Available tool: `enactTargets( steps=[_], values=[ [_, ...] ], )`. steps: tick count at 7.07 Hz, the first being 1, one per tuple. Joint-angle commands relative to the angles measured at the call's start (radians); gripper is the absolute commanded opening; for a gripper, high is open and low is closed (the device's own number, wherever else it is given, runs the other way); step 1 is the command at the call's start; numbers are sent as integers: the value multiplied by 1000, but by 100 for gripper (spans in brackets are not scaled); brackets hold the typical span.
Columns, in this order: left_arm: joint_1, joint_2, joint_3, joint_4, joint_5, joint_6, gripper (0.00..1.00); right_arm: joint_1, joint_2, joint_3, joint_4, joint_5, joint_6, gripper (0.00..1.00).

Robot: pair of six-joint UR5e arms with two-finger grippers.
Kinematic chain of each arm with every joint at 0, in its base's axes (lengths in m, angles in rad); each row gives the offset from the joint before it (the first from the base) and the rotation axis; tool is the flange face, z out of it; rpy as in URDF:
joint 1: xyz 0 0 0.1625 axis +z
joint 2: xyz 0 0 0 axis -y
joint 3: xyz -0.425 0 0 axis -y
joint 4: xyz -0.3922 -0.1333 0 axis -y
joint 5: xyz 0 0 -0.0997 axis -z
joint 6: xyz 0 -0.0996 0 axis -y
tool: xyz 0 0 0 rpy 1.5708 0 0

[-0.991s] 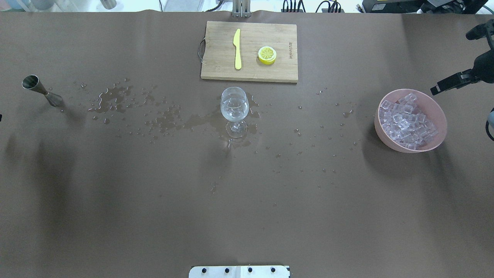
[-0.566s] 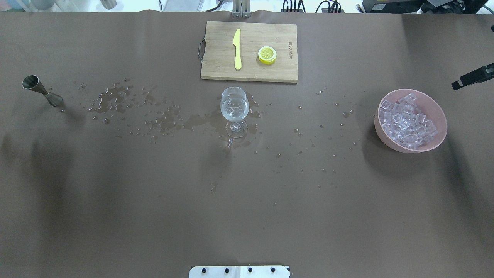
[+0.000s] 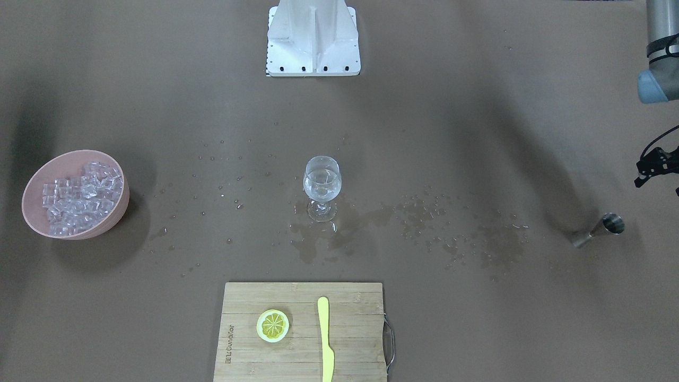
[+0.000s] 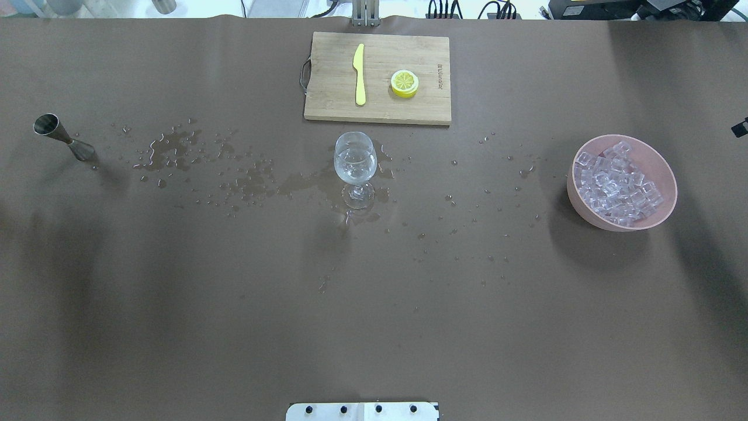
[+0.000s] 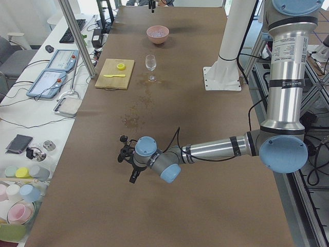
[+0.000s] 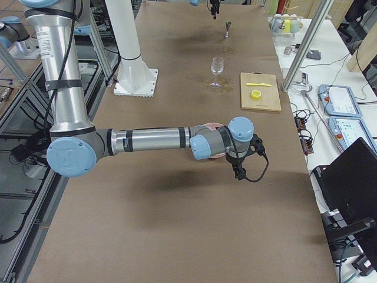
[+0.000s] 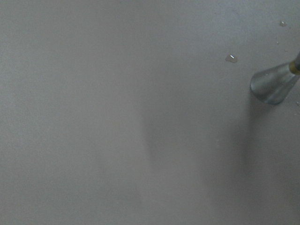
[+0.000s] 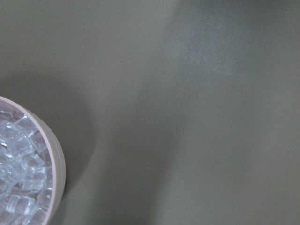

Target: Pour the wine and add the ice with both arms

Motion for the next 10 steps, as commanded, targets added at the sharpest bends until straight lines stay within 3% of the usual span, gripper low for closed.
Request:
enactTargets(
  steps=[1,3,8,10],
  values=[
    [-2,-7,-10,45,3,14,98,18,-8,1,-24,-29,-40,100],
    [-4,-4,-117,207,0,14,98,15,-16,0,-88,-38,-97,100],
    [-1,28,-278,199,-28,0,98,12,-17,-6,-107,-53,-119,100],
    [3,28,-277,142,-86,-2,98,12,-19,-9,-107,-50,-119,100]
  ],
)
